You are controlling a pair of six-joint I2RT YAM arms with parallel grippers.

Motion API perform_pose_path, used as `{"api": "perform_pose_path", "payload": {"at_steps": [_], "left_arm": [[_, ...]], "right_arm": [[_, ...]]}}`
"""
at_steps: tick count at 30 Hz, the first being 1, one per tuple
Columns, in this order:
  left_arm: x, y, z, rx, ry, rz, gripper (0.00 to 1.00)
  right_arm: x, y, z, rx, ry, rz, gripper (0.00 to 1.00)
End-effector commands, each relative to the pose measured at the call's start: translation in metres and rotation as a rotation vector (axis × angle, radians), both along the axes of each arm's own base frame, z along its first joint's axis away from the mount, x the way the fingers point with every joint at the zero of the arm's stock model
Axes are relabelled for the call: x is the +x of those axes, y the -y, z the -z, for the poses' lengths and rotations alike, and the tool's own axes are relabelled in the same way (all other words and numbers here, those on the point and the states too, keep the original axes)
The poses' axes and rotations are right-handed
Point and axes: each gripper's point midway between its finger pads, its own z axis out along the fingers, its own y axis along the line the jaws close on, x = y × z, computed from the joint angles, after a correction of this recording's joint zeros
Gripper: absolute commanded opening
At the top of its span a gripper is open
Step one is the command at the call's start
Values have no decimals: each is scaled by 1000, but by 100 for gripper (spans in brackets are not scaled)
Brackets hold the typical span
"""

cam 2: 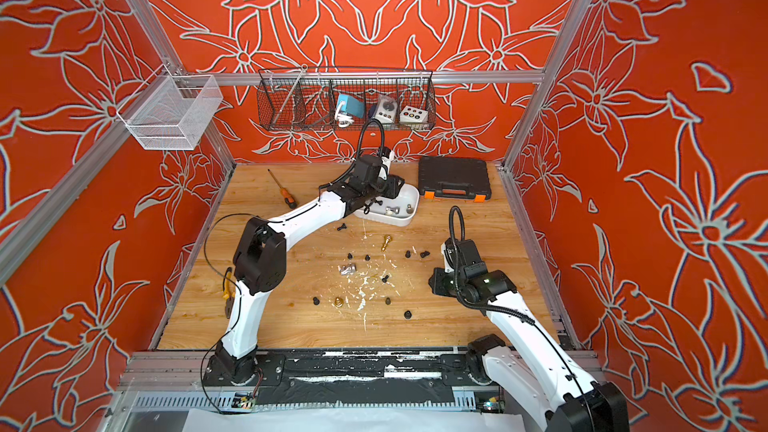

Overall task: Put the chess pieces into the storage box
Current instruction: Place the chess piece in the storage box, then pick up the chess piece at the center of the board.

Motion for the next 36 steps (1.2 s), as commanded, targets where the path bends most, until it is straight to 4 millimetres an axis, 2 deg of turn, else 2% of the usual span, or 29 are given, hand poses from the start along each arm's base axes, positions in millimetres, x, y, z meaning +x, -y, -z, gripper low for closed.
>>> {"api": "perform_pose_path", "payload": {"at_steps": [1, 7, 13, 25, 36], "left_arm": [[-14, -12, -22, 4, 48, 9, 45], [-44, -37, -27, 8, 44, -4, 45], [-71, -62, -24, 5, 36, -31, 45], [-112, -112, -1, -19, -15, -115, 46], [-141, -161, 30, -9, -70, -201, 46]], "right_arm": [[6, 6, -12, -23, 22, 28, 29], [8, 7, -14, -43, 15, 26, 28], [13, 5, -16, -47, 8, 15, 28], [20, -3, -18, -80, -7, -36, 27], [24, -28, -14, -109, -29, -120, 27]]}}
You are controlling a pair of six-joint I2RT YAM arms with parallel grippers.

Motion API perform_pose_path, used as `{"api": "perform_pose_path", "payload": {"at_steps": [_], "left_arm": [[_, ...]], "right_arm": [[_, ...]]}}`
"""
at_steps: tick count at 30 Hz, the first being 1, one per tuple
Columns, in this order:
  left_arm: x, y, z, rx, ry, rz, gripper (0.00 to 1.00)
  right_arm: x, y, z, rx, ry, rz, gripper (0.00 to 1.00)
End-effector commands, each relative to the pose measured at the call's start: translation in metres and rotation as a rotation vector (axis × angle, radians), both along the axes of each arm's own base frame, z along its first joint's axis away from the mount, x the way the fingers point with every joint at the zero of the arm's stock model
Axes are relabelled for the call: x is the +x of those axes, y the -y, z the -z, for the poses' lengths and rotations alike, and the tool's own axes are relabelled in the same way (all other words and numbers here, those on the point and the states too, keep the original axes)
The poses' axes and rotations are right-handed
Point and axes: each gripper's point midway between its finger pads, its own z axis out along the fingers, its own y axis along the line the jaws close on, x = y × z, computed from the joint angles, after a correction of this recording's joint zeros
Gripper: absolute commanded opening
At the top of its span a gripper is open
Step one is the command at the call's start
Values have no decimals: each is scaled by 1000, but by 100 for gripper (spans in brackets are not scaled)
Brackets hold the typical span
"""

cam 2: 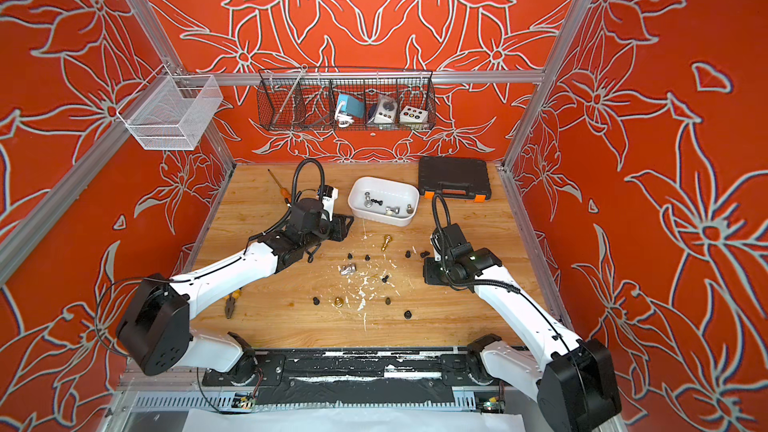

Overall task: Put the chess pieces into the storage box
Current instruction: Pick up the chess piece at the center of the board.

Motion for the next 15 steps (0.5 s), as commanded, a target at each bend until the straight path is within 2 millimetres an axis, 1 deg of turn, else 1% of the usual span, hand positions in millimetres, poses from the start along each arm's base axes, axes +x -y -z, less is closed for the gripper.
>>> {"api": "perform_pose_path", "payload": {"at_steps": [1, 5, 9, 15], "left_arm": [[-4, -14, -7, -26, 19, -41, 46], [-13, -24, 0, -22, 7, -54, 46], [-20, -33, 7, -16, -5, -66, 47], [-27, -42, 15, -9, -25, -71, 47]], "right_arm": [[7, -7, -6, -22, 27, -22, 27], [9, -16, -4, -39, 18, -31, 28], [13, -20, 0, -86, 11, -5, 28], [17, -42, 8, -108, -13, 1, 30]]}}
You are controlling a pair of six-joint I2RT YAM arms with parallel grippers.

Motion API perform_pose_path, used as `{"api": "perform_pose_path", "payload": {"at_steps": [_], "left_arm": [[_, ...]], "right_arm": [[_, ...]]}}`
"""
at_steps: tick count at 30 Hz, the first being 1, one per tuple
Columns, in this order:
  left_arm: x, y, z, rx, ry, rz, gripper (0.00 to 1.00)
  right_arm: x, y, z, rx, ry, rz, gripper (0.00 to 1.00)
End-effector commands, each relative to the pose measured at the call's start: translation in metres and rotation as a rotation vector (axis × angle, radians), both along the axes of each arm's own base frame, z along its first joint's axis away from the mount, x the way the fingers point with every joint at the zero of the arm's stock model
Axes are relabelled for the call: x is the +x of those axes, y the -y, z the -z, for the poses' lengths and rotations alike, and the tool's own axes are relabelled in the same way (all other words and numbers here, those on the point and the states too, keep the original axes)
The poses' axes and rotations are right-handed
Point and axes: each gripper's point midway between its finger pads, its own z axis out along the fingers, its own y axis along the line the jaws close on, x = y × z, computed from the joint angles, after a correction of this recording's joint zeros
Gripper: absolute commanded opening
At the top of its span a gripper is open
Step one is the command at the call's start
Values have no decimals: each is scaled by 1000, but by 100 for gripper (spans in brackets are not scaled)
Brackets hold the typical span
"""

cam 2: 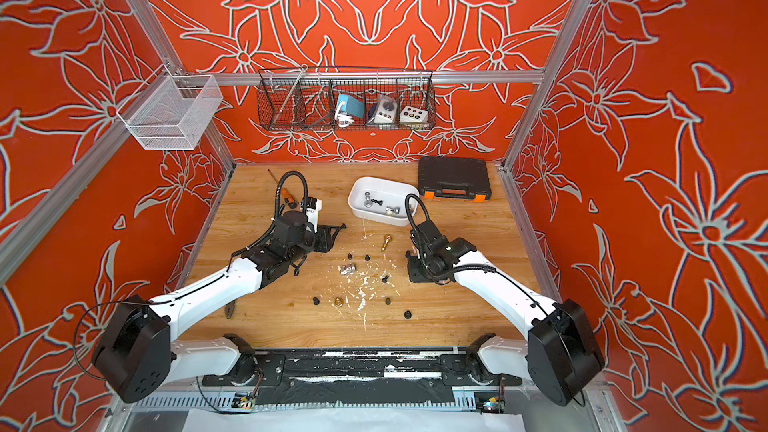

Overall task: Put the chess pieces into the storage box
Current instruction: Pick up the chess piece at the center of the board.

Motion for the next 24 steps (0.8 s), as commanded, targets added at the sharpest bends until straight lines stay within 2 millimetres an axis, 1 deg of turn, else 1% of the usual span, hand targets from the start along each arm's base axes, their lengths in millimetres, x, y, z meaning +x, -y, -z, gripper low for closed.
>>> {"api": "perform_pose_path", "payload": {"at_steps": [1, 5, 9, 14, 24], "left_arm": [[-4, -6, -2, -9, -2, -13, 47], [-6, -8, 0, -13, -5, -10, 47], [-9, -8, 5, -17, -17, 2, 47], [-12, -11, 8, -4, -24, 12, 47], [-13, -16, 6, 5, -22, 17, 47]], "right_arm": [[11, -12, -4, -15, 28, 44, 30], [10, -29, 0, -32, 17, 29, 32], [12, -40, 6, -59, 12, 27, 32], [12, -58, 14, -73, 7, 11, 33], [19, -83, 31, -96, -16, -2, 33]]}}
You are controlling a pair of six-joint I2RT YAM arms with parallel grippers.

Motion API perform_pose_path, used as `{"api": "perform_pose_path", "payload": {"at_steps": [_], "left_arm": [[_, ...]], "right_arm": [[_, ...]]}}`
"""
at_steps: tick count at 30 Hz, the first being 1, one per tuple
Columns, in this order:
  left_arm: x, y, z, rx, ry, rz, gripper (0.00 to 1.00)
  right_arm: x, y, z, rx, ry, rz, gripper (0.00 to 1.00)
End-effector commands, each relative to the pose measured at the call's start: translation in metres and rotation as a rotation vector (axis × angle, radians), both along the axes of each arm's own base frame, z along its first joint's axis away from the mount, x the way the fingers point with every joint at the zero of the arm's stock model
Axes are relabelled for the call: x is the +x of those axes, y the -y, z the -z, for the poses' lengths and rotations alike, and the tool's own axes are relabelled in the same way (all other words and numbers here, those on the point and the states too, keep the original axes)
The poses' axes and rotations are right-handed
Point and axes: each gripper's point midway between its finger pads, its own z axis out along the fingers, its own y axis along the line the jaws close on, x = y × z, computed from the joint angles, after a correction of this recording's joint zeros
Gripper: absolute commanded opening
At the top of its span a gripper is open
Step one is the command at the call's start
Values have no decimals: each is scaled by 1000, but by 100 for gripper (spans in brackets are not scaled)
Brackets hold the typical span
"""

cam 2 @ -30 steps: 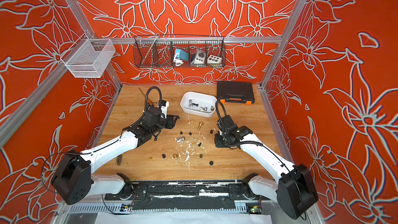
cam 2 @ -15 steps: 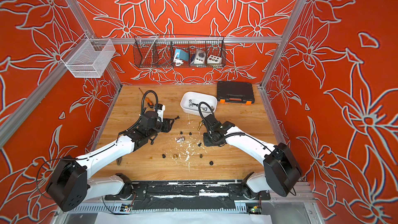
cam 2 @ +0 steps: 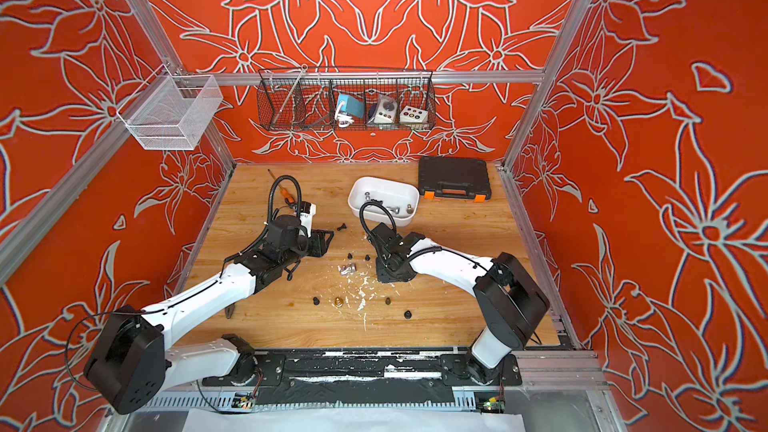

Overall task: Put the chess pieces into the storage box
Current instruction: Pick up the chess piece at the center of the board.

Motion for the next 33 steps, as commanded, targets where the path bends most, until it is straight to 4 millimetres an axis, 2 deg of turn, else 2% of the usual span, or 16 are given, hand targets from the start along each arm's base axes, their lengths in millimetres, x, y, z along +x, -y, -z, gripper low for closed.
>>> {"api": "perform_pose_path", "payload": {"at_steps": [1, 33], "left_arm": [[-2, -3, -2, 6, 3, 11, 47], [-5, -9, 7, 19, -23, 20, 47]], "right_arm": [[9, -9, -1, -6, 23, 29, 33], [7, -10, 32, -75, -30, 62, 30]]}}
